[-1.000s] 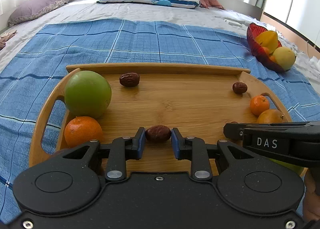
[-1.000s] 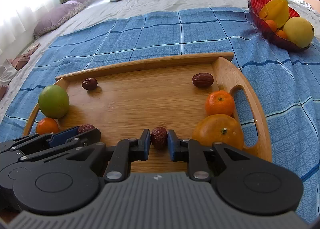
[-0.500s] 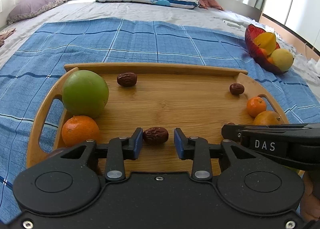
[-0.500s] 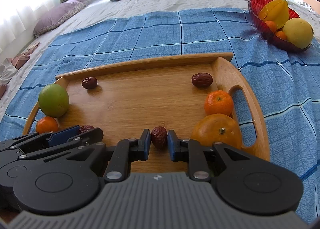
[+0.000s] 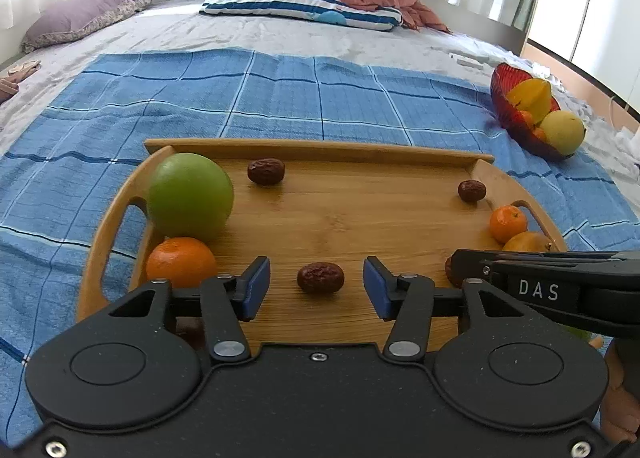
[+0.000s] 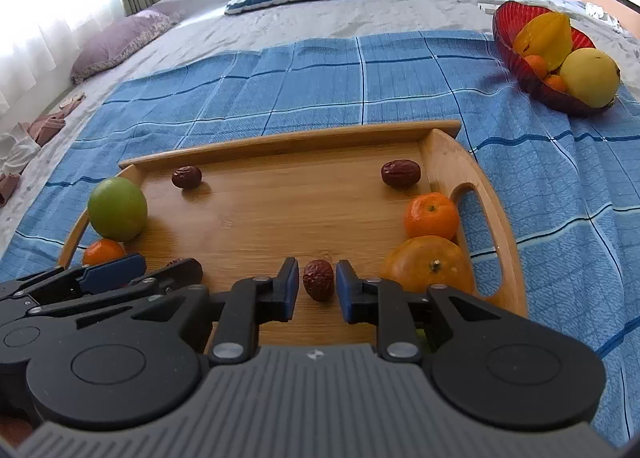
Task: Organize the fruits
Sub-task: 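Lower the red dates onto the tray and open both tools, then withdraw both open tools up and away from the tray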
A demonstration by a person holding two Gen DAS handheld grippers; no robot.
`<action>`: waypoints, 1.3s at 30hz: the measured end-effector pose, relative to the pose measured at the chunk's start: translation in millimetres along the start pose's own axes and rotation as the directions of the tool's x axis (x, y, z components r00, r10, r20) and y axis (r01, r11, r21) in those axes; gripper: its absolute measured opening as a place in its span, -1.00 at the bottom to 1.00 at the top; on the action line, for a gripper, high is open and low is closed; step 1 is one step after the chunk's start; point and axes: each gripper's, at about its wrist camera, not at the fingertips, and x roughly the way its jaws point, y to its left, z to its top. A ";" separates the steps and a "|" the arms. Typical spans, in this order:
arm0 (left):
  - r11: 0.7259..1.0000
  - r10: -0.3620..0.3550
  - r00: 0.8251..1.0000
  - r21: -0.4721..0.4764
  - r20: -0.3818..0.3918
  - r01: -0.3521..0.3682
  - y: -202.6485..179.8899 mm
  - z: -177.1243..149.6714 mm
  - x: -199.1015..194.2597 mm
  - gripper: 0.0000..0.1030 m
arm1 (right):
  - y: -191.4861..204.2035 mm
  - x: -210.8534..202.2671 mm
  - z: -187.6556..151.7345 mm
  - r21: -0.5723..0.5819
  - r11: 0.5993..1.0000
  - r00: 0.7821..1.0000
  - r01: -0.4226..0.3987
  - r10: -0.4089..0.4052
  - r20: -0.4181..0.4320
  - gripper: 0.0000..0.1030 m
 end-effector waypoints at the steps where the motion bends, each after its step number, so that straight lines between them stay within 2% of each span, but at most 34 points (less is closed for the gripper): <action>1: 1.000 0.001 1.000 0.000 0.004 0.000 0.6 -0.2 -2.1 0.00 | 0.3 -1.8 -0.4 -0.002 1.000 1.000 0.000 0.000 0.004 -0.12; 10: 1.000 -0.004 0.999 0.011 0.045 0.004 4.1 -4.7 -23.1 0.21 | 7.1 -18.7 -3.9 -0.043 0.999 0.998 0.003 -0.001 0.057 -0.06; 15: 1.000 -0.007 0.997 0.029 0.073 0.004 5.8 -9.3 -37.2 0.39 | 8.9 -26.9 -7.7 -0.062 0.998 0.997 0.007 -0.002 0.082 0.06; 17: 0.999 -0.005 0.996 0.035 0.085 0.002 6.2 -11.6 -42.9 0.40 | 8.6 -29.8 -9.6 -0.065 0.998 0.996 0.010 -0.004 0.092 0.19; 20: 0.999 -0.003 0.995 0.044 0.097 -0.001 6.9 -15.3 -50.4 0.43 | 7.7 -34.4 -12.6 -0.072 0.997 0.994 0.015 -0.007 0.108 0.28; 23: 0.999 -0.006 0.994 0.043 0.111 0.001 9.0 -19.0 -57.5 0.60 | 7.8 -39.8 -15.3 -0.082 0.996 0.992 0.023 -0.012 0.127 0.38; 29: 0.998 -0.008 0.990 0.056 0.141 0.000 10.6 -27.8 -72.7 0.68 | 7.8 -50.7 -22.7 -0.097 0.995 0.985 0.038 -0.021 0.169 0.58; 32: 0.997 -0.008 0.989 0.071 0.149 -0.003 9.6 -32.0 -78.1 0.83 | 8.6 -55.5 -26.9 -0.112 0.993 0.982 0.047 -0.025 0.189 0.68; 39: 0.998 -0.017 0.988 0.054 0.153 0.009 11.4 -39.9 -88.2 0.85 | 14.1 -68.2 -37.5 -0.149 0.986 0.970 0.073 -0.035 0.242 0.74</action>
